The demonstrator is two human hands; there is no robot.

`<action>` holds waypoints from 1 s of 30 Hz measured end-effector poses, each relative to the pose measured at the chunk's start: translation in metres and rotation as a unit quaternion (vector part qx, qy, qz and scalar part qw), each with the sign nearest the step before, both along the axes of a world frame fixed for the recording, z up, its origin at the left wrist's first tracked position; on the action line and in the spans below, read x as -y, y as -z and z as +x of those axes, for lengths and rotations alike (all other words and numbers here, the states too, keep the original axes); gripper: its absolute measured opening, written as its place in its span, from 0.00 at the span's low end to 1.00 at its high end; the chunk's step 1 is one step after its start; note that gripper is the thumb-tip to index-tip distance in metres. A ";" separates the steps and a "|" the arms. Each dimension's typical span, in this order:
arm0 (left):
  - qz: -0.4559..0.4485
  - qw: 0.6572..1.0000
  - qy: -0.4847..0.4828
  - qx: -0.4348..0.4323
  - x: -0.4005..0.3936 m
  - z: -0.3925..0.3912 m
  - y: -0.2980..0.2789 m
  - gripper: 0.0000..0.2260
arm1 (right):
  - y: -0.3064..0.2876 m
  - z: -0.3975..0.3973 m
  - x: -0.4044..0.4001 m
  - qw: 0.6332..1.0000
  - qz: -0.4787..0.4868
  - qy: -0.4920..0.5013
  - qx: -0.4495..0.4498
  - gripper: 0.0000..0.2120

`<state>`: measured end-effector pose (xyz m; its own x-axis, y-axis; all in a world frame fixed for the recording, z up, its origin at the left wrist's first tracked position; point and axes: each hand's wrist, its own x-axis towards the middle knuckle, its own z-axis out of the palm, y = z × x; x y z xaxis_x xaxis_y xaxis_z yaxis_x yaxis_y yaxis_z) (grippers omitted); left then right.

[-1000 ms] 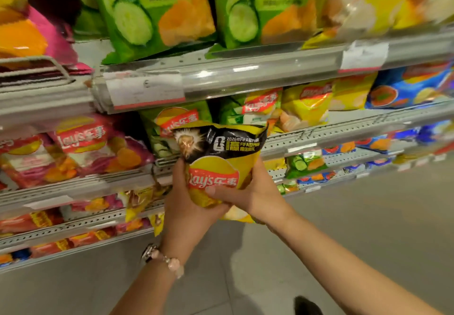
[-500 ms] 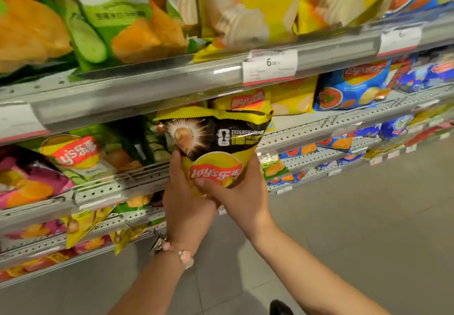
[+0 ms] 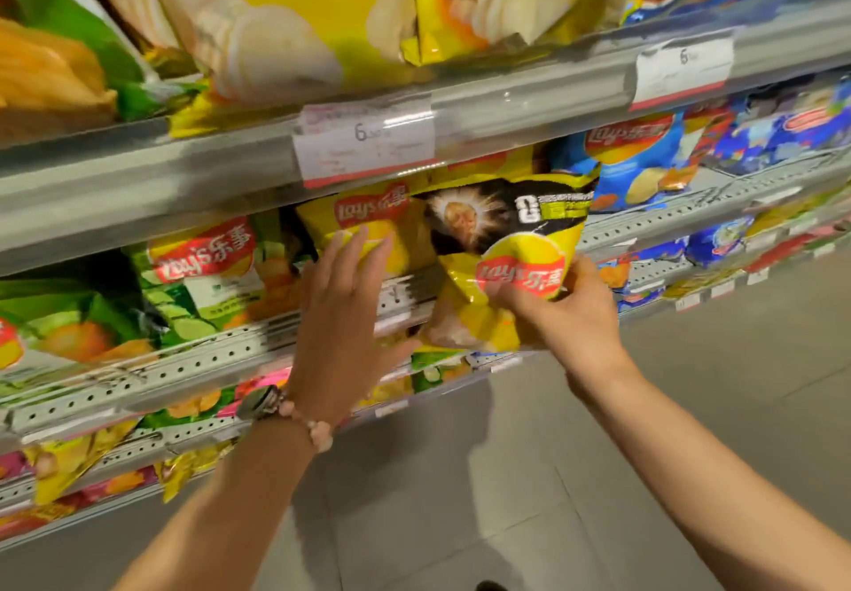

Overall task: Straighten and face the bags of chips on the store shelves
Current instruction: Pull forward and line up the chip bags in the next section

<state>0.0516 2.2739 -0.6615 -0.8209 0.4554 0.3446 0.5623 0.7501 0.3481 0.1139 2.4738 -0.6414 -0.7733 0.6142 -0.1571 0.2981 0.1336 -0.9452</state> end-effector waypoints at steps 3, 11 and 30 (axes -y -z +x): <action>-0.112 0.990 -0.068 -0.044 -0.020 -0.016 0.006 0.55 | -0.007 -0.009 -0.030 1.000 -0.006 0.002 -0.024 0.28; -0.217 0.956 -0.164 -0.110 -0.030 -0.041 0.038 0.57 | -0.024 -0.043 -0.055 0.995 0.026 -0.062 -0.071 0.22; -0.229 0.970 -0.061 -0.045 -0.016 -0.046 0.038 0.61 | 0.003 -0.100 -0.069 0.965 0.218 -0.126 -0.076 0.31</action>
